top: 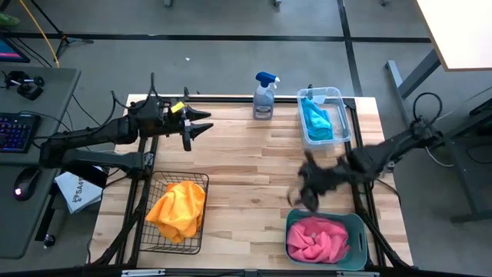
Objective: Sort microfiber towel by color & place in baskets
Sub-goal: Return to Home Position
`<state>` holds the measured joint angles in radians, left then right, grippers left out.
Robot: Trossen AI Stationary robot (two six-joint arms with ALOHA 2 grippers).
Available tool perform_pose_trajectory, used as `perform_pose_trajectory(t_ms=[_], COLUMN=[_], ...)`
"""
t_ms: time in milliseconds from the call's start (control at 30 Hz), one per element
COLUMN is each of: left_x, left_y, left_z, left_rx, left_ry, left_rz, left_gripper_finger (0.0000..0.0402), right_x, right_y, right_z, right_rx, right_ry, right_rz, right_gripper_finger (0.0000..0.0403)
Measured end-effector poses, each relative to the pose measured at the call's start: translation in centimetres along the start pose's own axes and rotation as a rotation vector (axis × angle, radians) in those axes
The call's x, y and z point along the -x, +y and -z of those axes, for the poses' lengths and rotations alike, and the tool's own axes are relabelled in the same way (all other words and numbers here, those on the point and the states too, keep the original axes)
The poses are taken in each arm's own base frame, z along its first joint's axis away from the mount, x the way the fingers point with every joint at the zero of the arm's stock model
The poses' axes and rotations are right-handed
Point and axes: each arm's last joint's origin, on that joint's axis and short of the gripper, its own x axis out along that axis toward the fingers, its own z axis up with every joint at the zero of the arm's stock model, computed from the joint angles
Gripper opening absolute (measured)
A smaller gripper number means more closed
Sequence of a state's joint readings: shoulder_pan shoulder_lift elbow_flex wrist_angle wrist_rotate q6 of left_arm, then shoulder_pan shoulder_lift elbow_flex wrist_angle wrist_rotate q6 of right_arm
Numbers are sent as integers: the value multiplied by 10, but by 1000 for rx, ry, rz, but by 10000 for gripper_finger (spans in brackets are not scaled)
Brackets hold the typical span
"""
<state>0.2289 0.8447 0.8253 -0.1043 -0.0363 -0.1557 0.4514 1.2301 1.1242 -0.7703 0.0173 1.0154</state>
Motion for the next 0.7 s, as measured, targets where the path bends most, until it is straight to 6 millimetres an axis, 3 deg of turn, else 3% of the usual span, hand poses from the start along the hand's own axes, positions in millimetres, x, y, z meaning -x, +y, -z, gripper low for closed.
perform_pose_trajectory(t_ms=[167,233,333,400,567,700], left_x=[7,11,15,18,26,33], left_y=[6,7,8,8,8,7], left_z=[-5,9,38,60,113,134], left_rx=[-2,49,151,239,383,414], left_ry=[-89,-104,-171,-248,-343,-376], left_rz=[61,81,133,175,147,118], left_gripper_finger=[132,91,21,10,2,1], right_x=[20,28,40,47,64,80], right_y=[-30,-37,-48,-57,-75,-79], right_z=[-48,-65,-84,-94,-100,-93], right_rx=[89,142,201,217,228,242], right_ry=[-196,-240,-264,-260,-251,-261], right_rz=[181,193,176,161,118,97], right_gripper_finger=[204,158,55,16,11,8])
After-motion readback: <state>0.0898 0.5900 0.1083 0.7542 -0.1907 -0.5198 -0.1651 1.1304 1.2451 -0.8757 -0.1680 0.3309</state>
